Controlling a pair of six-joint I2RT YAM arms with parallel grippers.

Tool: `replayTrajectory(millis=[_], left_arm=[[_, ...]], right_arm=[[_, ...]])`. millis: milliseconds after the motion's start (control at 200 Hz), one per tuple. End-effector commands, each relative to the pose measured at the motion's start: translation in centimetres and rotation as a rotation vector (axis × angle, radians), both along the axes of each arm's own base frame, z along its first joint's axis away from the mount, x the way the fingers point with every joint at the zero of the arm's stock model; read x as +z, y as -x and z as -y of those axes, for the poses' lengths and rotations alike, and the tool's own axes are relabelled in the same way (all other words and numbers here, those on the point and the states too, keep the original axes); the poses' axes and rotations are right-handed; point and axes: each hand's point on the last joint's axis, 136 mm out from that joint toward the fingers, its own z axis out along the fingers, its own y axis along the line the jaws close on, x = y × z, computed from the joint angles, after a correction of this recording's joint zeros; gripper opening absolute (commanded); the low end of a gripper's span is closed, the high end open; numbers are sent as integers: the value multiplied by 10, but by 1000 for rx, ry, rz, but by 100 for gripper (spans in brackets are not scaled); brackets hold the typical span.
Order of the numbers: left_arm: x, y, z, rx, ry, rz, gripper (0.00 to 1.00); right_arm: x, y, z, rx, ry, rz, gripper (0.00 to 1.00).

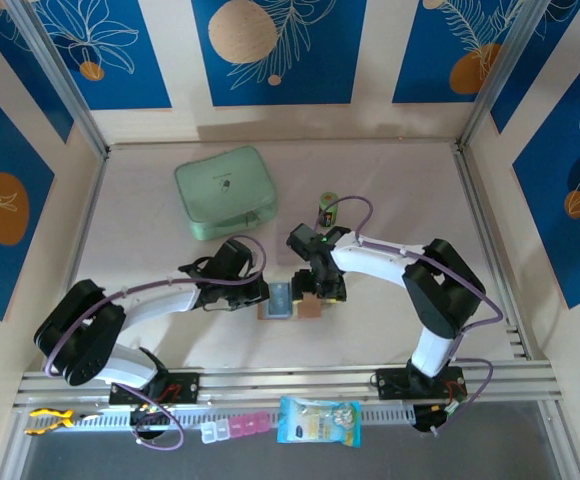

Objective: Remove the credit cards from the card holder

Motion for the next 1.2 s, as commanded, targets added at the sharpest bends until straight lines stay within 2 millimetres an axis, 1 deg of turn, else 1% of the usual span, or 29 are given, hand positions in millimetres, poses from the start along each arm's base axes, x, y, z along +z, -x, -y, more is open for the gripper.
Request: replayTrajectory(millis=[0,65,220,315,450,510,645,760,895,1015,1110,1195], left_arm=[[8,1,4,-32,1,8,5],[8,0,4,-34,-2,8,5],[14,4,11,-76,40,18,4],[16,4,11,-97,36,34,4],[18,1,16,-101,52,37,4],[16,0,18,-82,67,30,3],[7,-3,22,-33,100,2,3],[2,-4,19,-9,83,-15,1],[-1,-4,15,1,61,-14,0],[-9,-1,12,-3,37,-32,0],[-15,0,9,-5,22,-34,0],[-22,2,3,-7,-17,-35,0]], right_arm=[[24,-4,-1,-7,-31,29,80],[31,-8,-6,0,-65,44,78],[46,-13,-21,24,-156,72,75],[50,-15,-32,33,-234,81,73],[57,-17,-49,32,-379,74,68],[59,-17,-56,32,-426,73,65],[55,-16,-64,35,-486,68,58],[49,-15,-63,43,-503,66,47],[45,-13,-65,47,-525,64,38],[35,-12,-66,33,-533,46,34],[29,-11,-67,25,-539,35,32],[26,-11,-69,18,-549,26,31]])
